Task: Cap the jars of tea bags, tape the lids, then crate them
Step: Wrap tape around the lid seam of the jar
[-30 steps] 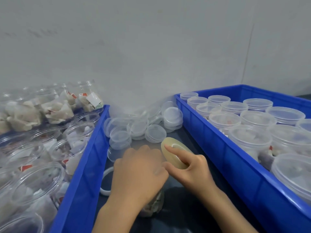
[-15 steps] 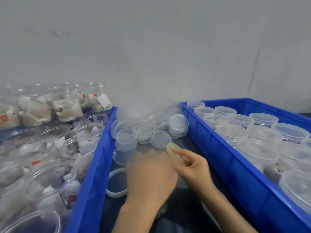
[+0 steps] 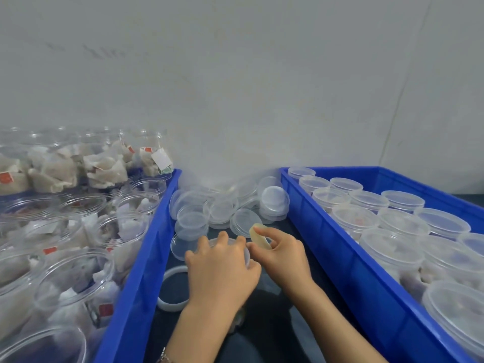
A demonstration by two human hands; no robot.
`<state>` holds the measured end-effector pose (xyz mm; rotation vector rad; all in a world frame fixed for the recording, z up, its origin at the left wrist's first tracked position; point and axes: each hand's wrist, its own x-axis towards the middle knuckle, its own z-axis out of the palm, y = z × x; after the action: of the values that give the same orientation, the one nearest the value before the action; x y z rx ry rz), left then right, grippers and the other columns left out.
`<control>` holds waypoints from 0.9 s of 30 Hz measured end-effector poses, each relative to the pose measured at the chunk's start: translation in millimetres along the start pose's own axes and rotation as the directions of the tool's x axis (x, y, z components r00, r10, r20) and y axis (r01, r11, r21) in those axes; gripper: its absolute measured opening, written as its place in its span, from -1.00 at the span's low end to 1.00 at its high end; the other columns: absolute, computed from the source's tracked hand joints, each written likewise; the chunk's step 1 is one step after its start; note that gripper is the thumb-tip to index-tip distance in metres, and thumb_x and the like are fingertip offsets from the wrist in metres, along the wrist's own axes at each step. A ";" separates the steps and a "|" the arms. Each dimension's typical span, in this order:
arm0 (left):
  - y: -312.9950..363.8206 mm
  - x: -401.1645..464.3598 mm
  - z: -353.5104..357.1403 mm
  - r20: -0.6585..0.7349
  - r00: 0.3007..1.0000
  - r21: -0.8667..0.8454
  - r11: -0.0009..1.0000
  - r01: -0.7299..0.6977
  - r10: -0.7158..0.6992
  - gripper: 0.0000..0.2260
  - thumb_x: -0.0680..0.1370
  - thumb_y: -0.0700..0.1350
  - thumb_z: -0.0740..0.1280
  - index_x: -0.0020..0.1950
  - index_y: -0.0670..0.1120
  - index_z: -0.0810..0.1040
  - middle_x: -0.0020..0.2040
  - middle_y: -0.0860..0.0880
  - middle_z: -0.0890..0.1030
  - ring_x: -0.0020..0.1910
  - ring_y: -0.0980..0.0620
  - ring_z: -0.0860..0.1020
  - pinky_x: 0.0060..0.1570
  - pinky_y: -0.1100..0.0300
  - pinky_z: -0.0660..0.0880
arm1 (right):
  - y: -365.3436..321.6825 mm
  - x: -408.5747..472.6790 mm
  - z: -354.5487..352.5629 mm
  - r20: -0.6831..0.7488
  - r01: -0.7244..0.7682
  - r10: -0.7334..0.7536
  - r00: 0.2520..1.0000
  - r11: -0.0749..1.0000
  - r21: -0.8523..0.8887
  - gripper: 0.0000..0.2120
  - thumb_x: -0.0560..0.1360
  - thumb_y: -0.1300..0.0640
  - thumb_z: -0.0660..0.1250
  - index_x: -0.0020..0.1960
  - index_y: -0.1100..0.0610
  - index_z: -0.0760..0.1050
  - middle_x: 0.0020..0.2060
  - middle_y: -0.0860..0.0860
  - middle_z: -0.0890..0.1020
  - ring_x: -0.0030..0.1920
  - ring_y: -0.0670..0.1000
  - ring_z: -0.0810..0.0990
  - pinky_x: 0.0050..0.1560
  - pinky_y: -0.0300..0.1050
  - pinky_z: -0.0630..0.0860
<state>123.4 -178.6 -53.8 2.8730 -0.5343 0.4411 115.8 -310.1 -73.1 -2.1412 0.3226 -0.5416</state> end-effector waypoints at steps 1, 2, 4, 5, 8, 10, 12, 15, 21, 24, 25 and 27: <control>-0.1 0.7 0.2 0.001 1.000 0.002 1.000 0.007 -0.007 -0.59 0.48 0.18 0.10 0.30 0.16 0.39 0.22 0.09 0.47 0.19 -0.08 0.38 -0.09 0.02 0.25 | -0.2 1.0 0.9 -0.012 0.003 -0.004 1.000 1.000 -0.019 -0.58 0.39 -0.10 0.39 0.25 -0.13 0.51 0.04 -0.07 0.64 0.08 -0.08 0.56 0.12 -0.07 0.50; -0.5 2.2 -0.1 0.004 1.000 0.004 1.000 0.011 -0.011 -0.59 0.48 0.18 0.10 0.30 0.16 0.40 0.21 0.09 0.47 0.19 -0.08 0.38 -0.11 0.02 0.23 | -0.5 2.2 2.1 -0.025 0.011 -0.012 1.000 0.999 -0.042 -0.59 0.41 -0.10 0.38 0.25 -0.13 0.50 0.03 -0.06 0.64 0.07 -0.08 0.56 0.09 -0.13 0.49; -0.6 4.2 -1.5 0.013 1.000 -0.005 1.000 0.013 -0.013 -0.60 0.48 0.17 0.11 0.29 0.16 0.40 0.21 0.10 0.47 0.19 -0.07 0.38 -0.10 0.01 0.24 | -2.4 1.7 5.9 -0.036 0.034 -0.037 0.999 0.996 -0.078 -0.60 0.43 -0.10 0.36 0.26 -0.13 0.49 0.02 -0.06 0.63 0.05 -0.10 0.55 0.00 -0.23 0.45; -0.2 4.6 -2.7 0.013 1.000 -0.016 1.000 0.010 -0.010 -0.61 0.48 0.16 0.11 0.29 0.16 0.40 0.21 0.10 0.47 0.19 -0.07 0.38 -0.08 0.01 0.25 | -3.2 2.0 8.4 -0.041 0.032 -0.036 0.999 0.995 -0.092 -0.60 0.44 -0.10 0.35 0.26 -0.14 0.49 0.03 -0.07 0.63 0.05 -0.11 0.55 -0.04 -0.25 0.41; 2.6 -2.5 -6.7 0.035 0.999 -0.037 0.999 -0.037 0.039 -0.57 0.42 0.20 0.07 0.25 0.16 0.39 0.17 0.13 0.46 0.18 -0.04 0.37 -0.04 0.03 0.29 | -0.7 15.2 5.4 -0.132 -0.076 0.061 0.989 0.991 -0.112 -0.63 0.45 -0.06 0.32 0.26 -0.14 0.48 0.11 -0.01 0.61 0.10 0.01 0.55 -0.07 -0.22 0.37; 6.0 -12.2 -8.1 0.042 0.996 -0.059 0.995 -0.075 0.078 -0.53 0.36 0.22 0.04 0.22 0.14 0.38 0.14 0.15 0.44 0.16 -0.02 0.35 -0.03 0.04 0.28 | 5.1 31.5 -7.1 -0.142 -0.174 0.166 0.976 0.983 -0.051 -0.63 0.45 -0.04 0.31 0.25 -0.12 0.48 0.12 0.03 0.61 0.08 0.06 0.56 0.03 -0.15 0.46; 6.3 -17.0 -9.0 0.044 0.995 -0.076 0.994 -0.081 0.085 -0.55 0.35 0.20 0.05 0.20 0.13 0.38 0.13 0.15 0.44 0.16 -0.01 0.34 -0.01 0.05 0.27 | 8.9 37.9 -10.5 -0.011 -0.113 0.113 0.994 0.992 -0.049 -0.65 0.43 -0.05 0.33 0.21 -0.10 0.51 0.03 -0.01 0.63 0.01 0.00 0.59 0.06 -0.01 0.54; 9.7 -14.5 -11.6 0.065 0.996 -0.089 0.994 -0.060 0.065 -0.64 0.37 0.15 0.09 0.13 0.10 0.36 0.11 0.13 0.43 0.13 -0.03 0.34 -0.01 0.02 0.27 | 15.1 33.2 -0.7 0.109 -0.018 0.042 0.993 0.978 -0.206 -0.61 0.40 -0.14 0.32 0.22 -0.20 0.47 -0.01 -0.09 0.62 -0.01 -0.05 0.59 0.02 0.00 0.56; 18.9 -10.5 -17.4 0.074 0.997 -0.052 0.999 -0.001 0.005 -0.77 0.44 0.05 0.14 0.08 0.08 0.33 0.09 0.02 0.40 0.08 -0.10 0.35 -0.09 -0.01 0.21 | 34.4 13.3 12.8 0.264 0.215 -0.103 0.959 0.872 -0.439 -0.84 0.50 -0.09 0.18 0.07 -0.15 0.32 -0.02 -0.12 0.61 -0.02 -0.09 0.56 -0.16 -0.22 0.42; 21.0 -10.9 -17.5 0.074 0.997 -0.036 0.999 0.003 -0.001 -0.81 0.49 0.06 0.13 0.07 0.06 0.34 0.10 0.01 0.41 0.09 -0.10 0.35 -0.08 -0.01 0.21 | 41.5 6.0 17.0 0.309 0.285 -0.117 0.944 0.761 -0.582 -0.68 0.54 0.02 0.17 0.28 0.00 0.28 0.10 -0.05 0.57 0.09 -0.03 0.53 0.07 -0.10 0.44; 22.0 -10.3 -16.6 0.080 0.997 -0.027 1.000 0.010 -0.007 -0.80 0.51 0.07 0.12 0.09 0.05 0.35 0.12 0.00 0.41 0.09 -0.10 0.35 -0.06 -0.02 0.22 | 41.8 5.4 15.4 0.301 0.307 -0.144 0.943 0.727 -0.614 -0.70 0.55 0.02 0.15 0.26 0.02 0.33 0.12 -0.06 0.54 0.12 -0.03 0.49 0.09 -0.11 0.41; 24.2 -7.4 -15.2 0.106 0.994 0.001 1.000 0.029 -0.029 -0.74 0.53 0.10 0.09 0.14 0.03 0.37 0.15 -0.01 0.41 0.12 -0.12 0.35 -0.04 -0.04 0.25 | 39.0 2.8 11.3 0.334 0.369 -0.193 0.923 0.691 -0.622 -0.78 0.55 0.02 0.12 0.14 0.04 0.43 0.08 -0.06 0.53 0.10 -0.02 0.47 0.07 -0.14 0.36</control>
<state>103.8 -194.9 -38.9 2.9117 -0.5081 0.2852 122.6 -326.0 -110.0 -2.9803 0.0325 -0.3436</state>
